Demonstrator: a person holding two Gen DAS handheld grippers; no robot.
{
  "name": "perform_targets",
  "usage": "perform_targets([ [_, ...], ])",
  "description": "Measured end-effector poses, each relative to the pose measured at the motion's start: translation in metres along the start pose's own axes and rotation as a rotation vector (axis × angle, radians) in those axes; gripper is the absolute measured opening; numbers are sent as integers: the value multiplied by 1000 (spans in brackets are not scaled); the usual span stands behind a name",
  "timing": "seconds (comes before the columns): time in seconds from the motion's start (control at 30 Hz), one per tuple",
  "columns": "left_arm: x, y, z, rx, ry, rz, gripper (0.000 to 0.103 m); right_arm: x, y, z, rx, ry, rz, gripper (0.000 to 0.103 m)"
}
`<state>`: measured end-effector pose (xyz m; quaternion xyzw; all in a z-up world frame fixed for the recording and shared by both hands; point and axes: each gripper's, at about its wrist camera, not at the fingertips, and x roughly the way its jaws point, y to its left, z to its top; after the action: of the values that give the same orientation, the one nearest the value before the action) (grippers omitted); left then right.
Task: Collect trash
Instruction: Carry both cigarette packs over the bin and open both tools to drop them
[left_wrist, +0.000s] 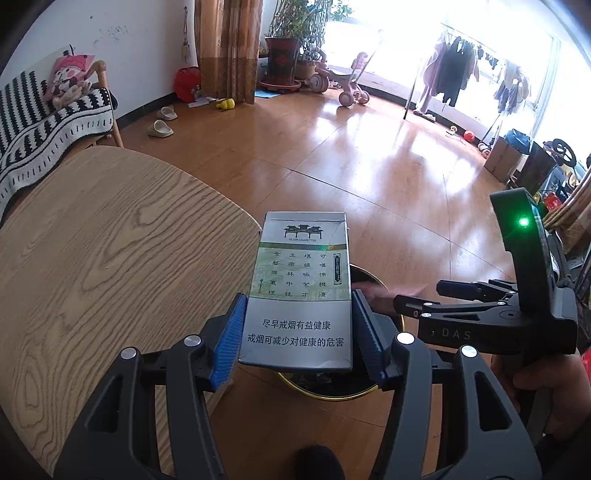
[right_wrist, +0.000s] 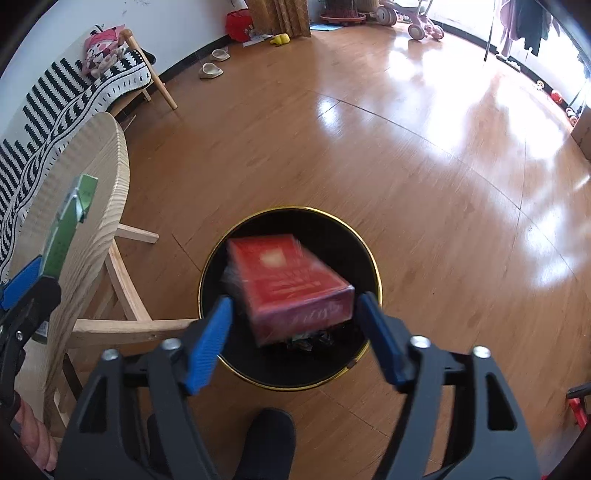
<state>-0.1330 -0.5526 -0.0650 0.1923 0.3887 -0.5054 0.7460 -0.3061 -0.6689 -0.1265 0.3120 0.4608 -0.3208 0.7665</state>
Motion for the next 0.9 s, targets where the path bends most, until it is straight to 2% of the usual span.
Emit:
perform_targets([
  [0.43, 27, -17, 1, 6, 5, -72, 56, -13, -36, -2, 116, -72, -77, 74],
  [0.5, 30, -20, 1, 9, 0, -80, 62, -14, -40, -3, 127, -76, -78, 74],
  [0.53, 31, -21, 1, 11, -1, -82, 70, -14, -42, -3, 131, -79, -79, 74],
  [0.73, 25, -17, 3, 13, -12, -76, 73, -16, -40, -5, 122, -80, -79, 75],
  [0.9, 0, 0, 0, 8, -40, -34, 83, -23, -13, 0, 84, -96, -47, 78],
])
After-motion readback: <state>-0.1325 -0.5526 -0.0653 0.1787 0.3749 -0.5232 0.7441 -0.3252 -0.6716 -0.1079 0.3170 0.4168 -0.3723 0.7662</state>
